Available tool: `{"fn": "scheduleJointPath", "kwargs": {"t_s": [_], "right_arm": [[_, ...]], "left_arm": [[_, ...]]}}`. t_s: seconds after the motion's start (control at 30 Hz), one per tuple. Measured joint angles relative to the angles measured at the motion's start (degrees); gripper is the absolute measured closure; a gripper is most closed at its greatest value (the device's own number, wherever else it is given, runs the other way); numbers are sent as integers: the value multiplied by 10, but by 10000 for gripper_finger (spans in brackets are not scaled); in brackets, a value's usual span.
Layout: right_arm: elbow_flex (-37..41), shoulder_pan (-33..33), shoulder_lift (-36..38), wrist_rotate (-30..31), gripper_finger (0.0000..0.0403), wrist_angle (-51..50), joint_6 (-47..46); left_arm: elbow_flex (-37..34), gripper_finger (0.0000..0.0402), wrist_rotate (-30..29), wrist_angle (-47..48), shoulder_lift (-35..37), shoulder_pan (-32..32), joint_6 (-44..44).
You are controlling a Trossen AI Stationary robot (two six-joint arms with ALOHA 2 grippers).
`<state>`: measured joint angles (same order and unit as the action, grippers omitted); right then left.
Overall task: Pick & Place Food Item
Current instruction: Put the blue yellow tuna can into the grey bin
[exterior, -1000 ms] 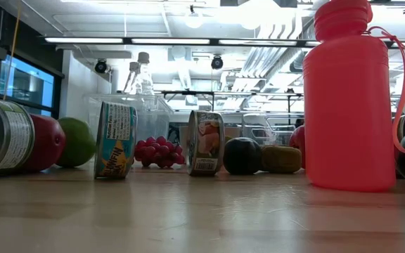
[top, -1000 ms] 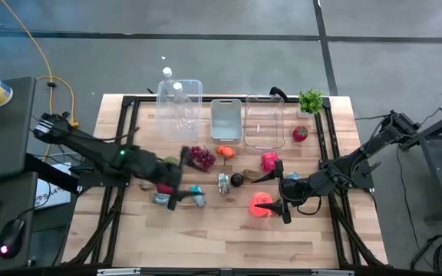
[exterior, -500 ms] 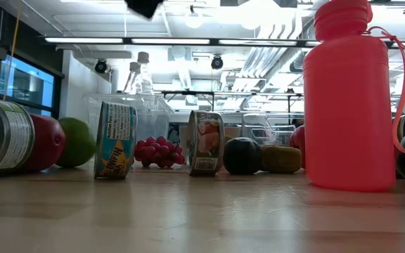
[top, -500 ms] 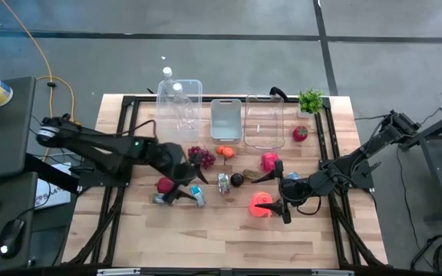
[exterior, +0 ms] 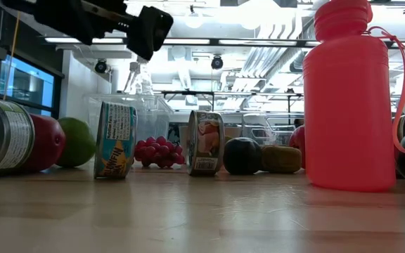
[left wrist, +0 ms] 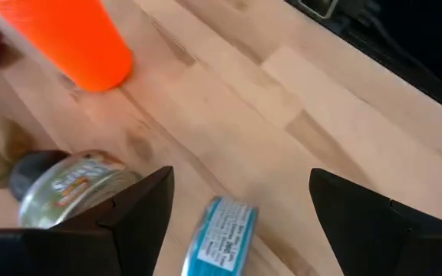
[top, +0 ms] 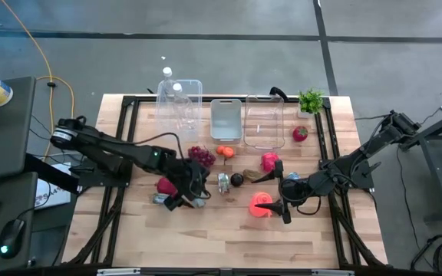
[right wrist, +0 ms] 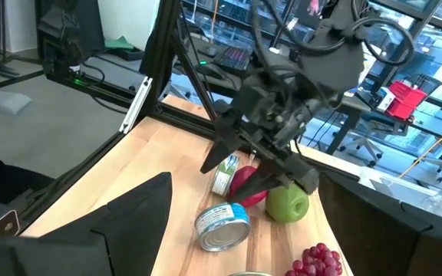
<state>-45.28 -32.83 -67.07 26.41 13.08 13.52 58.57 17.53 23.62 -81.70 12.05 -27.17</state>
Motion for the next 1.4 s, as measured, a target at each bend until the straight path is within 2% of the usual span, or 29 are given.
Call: {"fn": "scheduleJointPath", "kwargs": {"t_s": [0.17,0.33,0.6,0.73,1.17,1.4], "right_arm": [[0,0,0,0,86,0,-1],[0,0,0,0,86,0,-2],[0,0,0,0,86,0,-2],[0,0,0,0,86,0,-2],[0,0,0,0,86,0,-2],[0,0,0,0,86,0,-2]], "left_arm": [[-3,108,-13,6,-28,1,0],[-3,108,-51,10,-52,1,-17],[-7,108,-62,31,-63,-7,-6],[-20,108,-86,31,-63,-14,1],[-26,108,-88,32,-72,-15,-2],[-26,145,-103,28,-90,-15,-8]]}}
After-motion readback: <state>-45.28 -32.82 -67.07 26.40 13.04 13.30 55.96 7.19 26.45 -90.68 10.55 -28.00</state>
